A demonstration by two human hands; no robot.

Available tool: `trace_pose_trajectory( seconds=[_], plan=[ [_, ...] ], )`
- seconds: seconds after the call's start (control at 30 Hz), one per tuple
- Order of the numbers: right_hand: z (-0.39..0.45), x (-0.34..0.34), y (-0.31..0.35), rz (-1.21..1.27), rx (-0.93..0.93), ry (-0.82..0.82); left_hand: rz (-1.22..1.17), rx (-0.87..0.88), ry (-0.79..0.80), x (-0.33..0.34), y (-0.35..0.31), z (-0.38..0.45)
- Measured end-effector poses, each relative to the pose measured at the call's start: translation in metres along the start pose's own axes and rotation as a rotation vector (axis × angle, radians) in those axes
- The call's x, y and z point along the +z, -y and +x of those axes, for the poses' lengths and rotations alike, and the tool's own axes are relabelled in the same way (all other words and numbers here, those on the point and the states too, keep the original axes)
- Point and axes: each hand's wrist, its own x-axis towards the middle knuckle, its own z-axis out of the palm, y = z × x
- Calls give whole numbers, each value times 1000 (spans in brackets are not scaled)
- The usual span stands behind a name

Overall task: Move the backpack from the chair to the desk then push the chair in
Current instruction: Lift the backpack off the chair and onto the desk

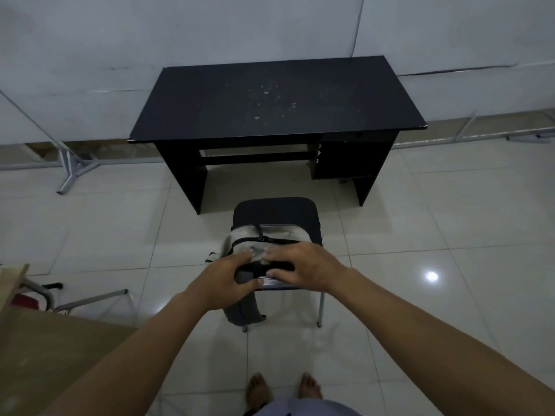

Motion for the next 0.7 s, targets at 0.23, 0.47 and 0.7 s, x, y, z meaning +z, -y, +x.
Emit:
trace_pose_trajectory(
  seconds=[0.23, 0.47, 0.7],
  plan=[
    [18, -12, -9, 143, 95, -40, 22, -283, -243, -9, 14, -16],
    [49, -13, -21, 245, 179, -103, 7, -392, -318, -34, 32, 11],
    [79, -15, -34, 209, 345, -389, 201, -265, -448, -47, 32, 77]
  ],
)
